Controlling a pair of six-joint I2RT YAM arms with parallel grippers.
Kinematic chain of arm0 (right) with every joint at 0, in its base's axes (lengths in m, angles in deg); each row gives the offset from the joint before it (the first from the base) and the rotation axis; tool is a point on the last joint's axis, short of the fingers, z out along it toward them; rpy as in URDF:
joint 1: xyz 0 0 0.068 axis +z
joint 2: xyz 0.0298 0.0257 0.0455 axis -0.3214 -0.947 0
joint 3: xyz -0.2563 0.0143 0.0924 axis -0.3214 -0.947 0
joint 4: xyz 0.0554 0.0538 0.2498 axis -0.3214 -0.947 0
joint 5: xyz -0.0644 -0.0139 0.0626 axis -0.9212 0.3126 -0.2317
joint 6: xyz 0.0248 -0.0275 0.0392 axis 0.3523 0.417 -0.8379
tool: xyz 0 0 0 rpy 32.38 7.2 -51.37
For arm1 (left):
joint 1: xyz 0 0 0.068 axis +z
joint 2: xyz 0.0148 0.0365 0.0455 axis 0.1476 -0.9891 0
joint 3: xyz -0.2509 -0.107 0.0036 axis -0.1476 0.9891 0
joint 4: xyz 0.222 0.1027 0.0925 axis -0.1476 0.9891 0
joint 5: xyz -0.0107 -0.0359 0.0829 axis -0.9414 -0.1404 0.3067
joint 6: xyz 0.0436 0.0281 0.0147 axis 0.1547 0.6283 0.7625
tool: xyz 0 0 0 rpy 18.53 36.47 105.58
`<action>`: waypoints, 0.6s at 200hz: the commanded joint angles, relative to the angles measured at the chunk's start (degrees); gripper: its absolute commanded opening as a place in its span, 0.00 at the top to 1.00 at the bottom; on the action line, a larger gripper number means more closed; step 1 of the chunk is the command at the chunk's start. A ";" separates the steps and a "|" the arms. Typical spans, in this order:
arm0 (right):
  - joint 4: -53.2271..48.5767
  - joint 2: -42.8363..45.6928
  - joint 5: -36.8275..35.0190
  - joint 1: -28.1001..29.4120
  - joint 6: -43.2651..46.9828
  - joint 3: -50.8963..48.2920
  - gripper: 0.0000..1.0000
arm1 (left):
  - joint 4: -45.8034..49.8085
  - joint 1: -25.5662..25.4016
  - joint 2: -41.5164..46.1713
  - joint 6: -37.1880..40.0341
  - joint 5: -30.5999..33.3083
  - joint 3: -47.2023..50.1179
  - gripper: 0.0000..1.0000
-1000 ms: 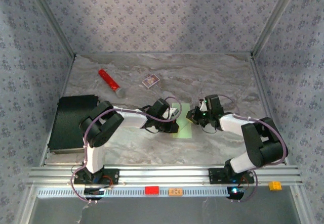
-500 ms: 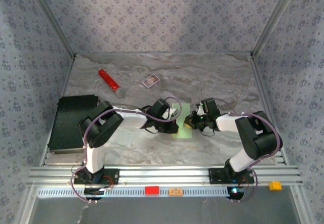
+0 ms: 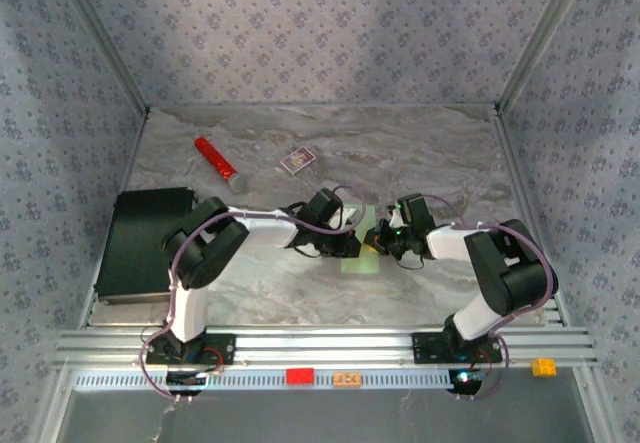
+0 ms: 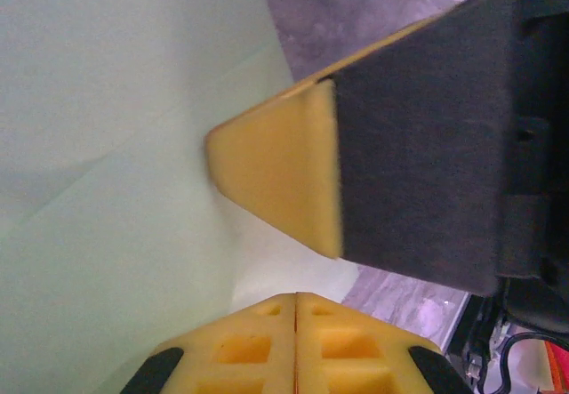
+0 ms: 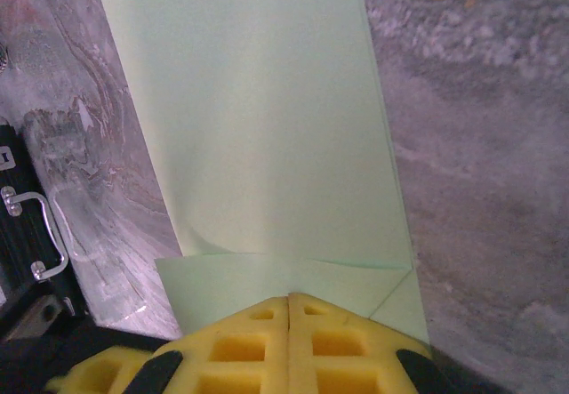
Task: Fold a paper plane with a square sheet of paper (pick it up from the middle)
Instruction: Fold the triangle a second time at the center of the table.
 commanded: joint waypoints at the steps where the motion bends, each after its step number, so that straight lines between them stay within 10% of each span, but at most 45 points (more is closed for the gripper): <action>1: -2.57 -1.37 -3.14 -0.44 1.10 -1.17 0.95 | 2.82 -0.28 -1.89 -0.32 0.27 -0.54 0.93; 120: -2.68 -1.64 -3.30 -0.57 1.32 -1.24 0.95 | 6.87 -0.50 5.95 3.56 -0.47 7.52 0.89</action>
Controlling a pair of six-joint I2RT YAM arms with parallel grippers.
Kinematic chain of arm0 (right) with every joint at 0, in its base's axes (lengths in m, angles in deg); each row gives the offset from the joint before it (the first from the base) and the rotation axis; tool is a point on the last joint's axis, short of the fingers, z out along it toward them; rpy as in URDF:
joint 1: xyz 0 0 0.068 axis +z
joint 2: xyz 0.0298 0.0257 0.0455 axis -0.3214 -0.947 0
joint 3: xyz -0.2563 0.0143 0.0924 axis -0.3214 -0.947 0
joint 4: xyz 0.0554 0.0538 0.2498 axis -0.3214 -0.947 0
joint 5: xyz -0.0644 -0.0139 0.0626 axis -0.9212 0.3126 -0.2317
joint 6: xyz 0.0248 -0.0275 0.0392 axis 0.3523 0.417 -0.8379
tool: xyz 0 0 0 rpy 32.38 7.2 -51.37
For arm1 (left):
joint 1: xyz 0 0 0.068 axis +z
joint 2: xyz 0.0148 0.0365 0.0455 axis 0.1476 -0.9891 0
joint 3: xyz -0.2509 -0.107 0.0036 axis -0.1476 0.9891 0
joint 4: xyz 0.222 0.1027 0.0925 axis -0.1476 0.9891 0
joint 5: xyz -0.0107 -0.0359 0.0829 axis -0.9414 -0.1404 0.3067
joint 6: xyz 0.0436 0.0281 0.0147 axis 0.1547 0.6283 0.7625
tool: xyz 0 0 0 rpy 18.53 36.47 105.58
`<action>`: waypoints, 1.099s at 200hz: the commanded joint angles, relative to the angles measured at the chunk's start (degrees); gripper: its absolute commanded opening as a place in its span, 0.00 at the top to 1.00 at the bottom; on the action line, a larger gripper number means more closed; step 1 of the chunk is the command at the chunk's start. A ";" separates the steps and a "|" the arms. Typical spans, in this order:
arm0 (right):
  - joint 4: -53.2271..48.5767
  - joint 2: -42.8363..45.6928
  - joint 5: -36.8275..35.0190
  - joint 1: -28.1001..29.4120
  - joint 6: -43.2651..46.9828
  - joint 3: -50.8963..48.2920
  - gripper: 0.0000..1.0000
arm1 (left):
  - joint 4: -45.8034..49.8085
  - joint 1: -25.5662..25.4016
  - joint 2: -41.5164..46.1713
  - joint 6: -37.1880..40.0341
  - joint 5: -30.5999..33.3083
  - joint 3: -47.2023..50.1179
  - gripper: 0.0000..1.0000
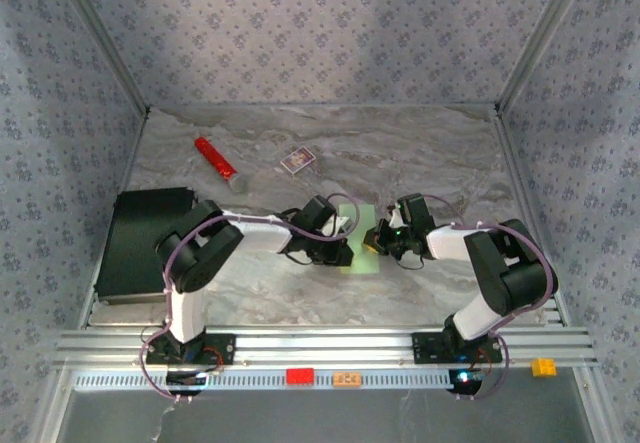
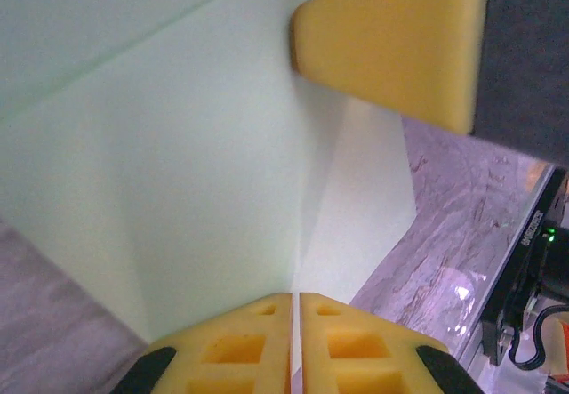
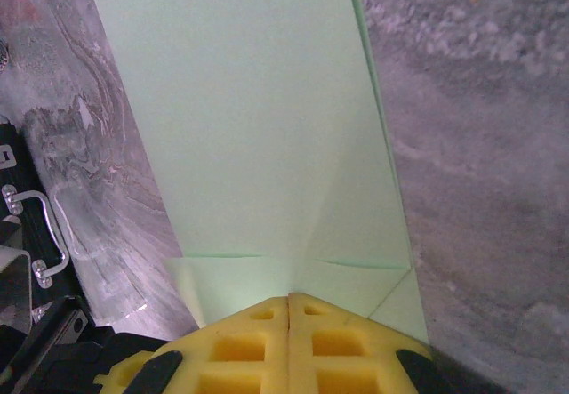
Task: Fold a paper plane with a square sheet of paper (pick it up from the middle)
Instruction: Fold the triangle a second time at the center of the table.
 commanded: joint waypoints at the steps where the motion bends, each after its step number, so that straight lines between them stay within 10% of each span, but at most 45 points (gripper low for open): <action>1: -2.72 -1.53 -3.43 -0.63 1.29 -1.17 0.95 | 5.23 -0.52 2.37 2.05 -0.56 2.21 0.89; 220: -10.36 9.95 -3.32 0.63 4.93 3.22 0.81 | 7.18 2.12 8.75 4.64 5.15 -3.80 0.95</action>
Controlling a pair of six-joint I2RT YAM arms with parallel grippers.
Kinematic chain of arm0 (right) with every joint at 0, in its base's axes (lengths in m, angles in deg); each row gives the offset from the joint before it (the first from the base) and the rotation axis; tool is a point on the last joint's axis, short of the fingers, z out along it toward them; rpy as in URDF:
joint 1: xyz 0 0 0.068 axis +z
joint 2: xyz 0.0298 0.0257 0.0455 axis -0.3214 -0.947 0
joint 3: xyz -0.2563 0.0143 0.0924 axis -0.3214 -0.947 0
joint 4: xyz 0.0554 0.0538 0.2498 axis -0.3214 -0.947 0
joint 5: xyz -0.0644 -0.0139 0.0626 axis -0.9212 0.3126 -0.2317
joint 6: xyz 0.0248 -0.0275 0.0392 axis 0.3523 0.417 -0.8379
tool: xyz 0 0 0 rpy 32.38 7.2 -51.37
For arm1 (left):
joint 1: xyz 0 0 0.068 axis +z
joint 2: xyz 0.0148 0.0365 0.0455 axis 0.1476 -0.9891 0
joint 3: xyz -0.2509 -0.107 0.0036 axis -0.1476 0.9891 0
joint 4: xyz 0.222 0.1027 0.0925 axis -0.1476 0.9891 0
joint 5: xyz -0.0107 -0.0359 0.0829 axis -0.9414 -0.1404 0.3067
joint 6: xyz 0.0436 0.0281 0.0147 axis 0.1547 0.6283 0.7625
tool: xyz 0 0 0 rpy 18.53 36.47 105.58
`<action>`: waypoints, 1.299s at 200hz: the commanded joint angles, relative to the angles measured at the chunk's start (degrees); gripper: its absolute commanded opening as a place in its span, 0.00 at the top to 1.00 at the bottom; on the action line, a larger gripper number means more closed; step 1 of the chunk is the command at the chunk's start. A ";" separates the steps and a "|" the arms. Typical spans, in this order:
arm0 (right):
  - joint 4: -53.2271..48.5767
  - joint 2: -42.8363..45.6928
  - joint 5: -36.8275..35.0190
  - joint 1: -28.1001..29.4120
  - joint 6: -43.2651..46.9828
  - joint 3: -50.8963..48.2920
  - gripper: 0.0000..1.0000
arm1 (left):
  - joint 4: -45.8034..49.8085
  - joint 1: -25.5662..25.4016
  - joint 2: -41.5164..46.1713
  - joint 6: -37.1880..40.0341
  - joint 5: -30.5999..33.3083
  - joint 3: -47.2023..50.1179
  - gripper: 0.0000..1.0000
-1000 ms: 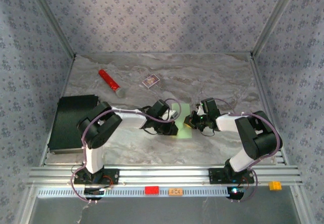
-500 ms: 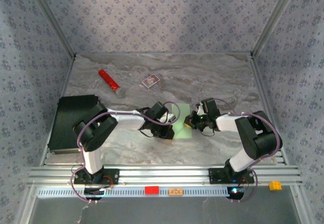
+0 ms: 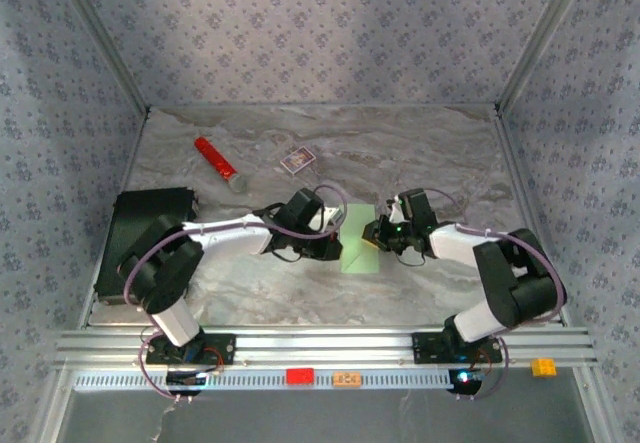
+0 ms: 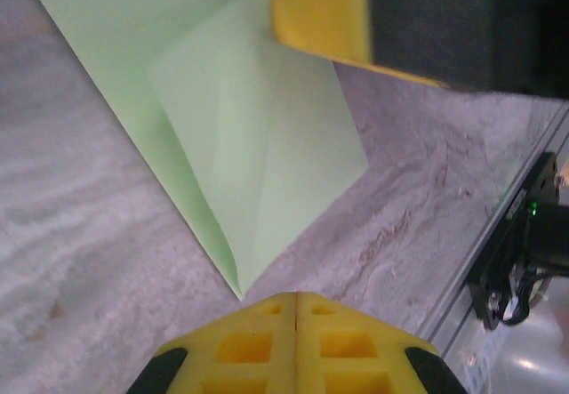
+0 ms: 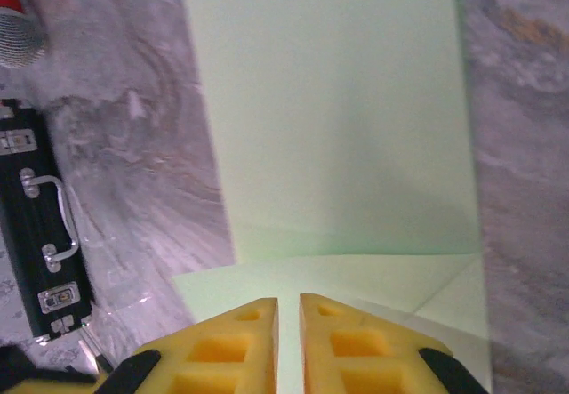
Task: Fold a paper plane with a square sheet of paper (pick it up from the middle)
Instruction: Fold the triangle a second time at the center of the table, then turn over the paper at the center of the table.
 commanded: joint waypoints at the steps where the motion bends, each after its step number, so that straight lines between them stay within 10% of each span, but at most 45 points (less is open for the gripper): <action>1: -6.08 4.38 -2.90 0.19 1.74 1.19 0.81 | -0.83 0.51 -3.35 0.10 0.00 -5.17 0.95; 90: -12.19 17.39 -6.37 0.21 -1.01 -7.04 0.75 | 3.94 1.32 -14.94 2.18 1.22 -13.23 0.96; 260: -16.06 12.49 -6.23 4.87 -3.72 -6.54 0.65 | -1.50 -1.45 -13.87 -2.84 0.46 -4.62 0.98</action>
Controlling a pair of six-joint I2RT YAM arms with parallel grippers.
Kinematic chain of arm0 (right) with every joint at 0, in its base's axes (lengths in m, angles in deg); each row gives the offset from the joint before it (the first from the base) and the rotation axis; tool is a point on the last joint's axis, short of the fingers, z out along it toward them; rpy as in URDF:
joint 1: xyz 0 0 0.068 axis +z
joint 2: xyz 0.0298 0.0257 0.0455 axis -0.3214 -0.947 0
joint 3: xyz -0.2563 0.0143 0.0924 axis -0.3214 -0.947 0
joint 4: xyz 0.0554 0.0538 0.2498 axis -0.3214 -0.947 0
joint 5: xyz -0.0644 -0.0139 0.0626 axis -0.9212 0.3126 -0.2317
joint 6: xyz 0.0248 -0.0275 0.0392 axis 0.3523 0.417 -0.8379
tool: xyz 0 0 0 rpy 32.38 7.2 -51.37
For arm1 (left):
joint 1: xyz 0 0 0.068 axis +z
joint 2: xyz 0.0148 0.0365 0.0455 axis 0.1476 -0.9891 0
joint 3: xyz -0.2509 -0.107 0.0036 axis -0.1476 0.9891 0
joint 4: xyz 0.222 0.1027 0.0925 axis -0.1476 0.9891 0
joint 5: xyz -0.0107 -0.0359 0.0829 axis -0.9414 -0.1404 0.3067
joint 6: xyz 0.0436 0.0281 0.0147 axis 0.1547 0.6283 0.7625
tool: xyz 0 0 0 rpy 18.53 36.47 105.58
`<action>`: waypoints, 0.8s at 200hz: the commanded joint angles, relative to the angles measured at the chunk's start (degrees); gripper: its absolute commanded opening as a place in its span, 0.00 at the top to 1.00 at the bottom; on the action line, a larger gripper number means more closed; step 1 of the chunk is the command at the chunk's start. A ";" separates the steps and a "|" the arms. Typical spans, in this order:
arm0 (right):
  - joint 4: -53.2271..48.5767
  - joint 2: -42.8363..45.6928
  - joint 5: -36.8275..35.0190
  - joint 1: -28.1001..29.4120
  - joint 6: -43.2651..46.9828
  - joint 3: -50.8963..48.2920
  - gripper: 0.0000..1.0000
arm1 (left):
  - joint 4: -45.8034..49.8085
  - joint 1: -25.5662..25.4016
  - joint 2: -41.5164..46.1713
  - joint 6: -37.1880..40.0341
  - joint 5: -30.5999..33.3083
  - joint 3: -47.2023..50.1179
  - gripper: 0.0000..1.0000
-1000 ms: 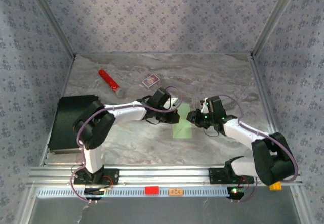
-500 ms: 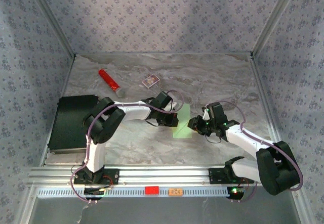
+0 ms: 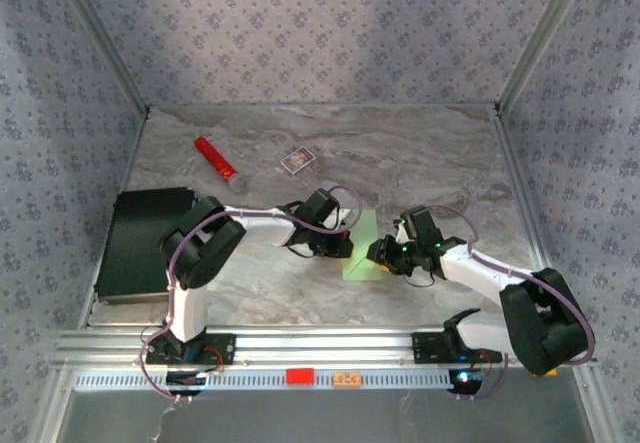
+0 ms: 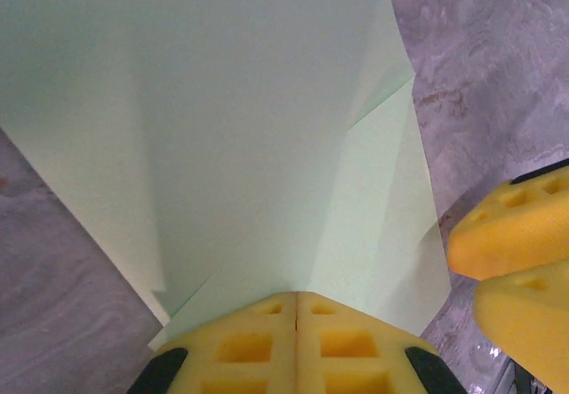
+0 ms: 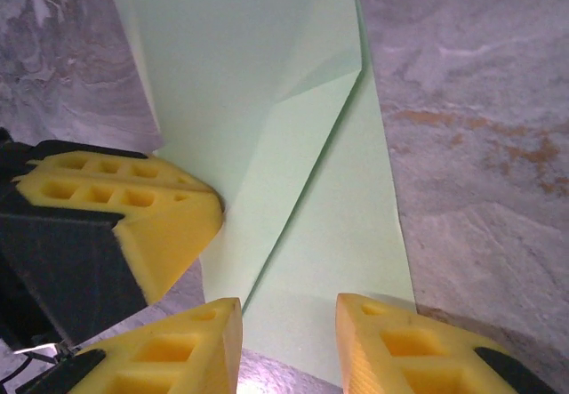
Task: Fold a paper plane with a square sheet of paper (pick it up from the middle)
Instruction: Turn over the paper at the center of the table.
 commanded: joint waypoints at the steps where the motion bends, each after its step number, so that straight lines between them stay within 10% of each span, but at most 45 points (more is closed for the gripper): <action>1: -2.70 -0.63 -0.78 0.51 -1.16 0.07 0.65 | 2.93 -0.68 0.34 -1.08 1.56 1.62 0.98; 160: -2.92 -2.01 -0.83 3.25 -3.53 0.99 0.62 | 1.62 -0.64 1.32 -2.29 2.19 2.73 0.98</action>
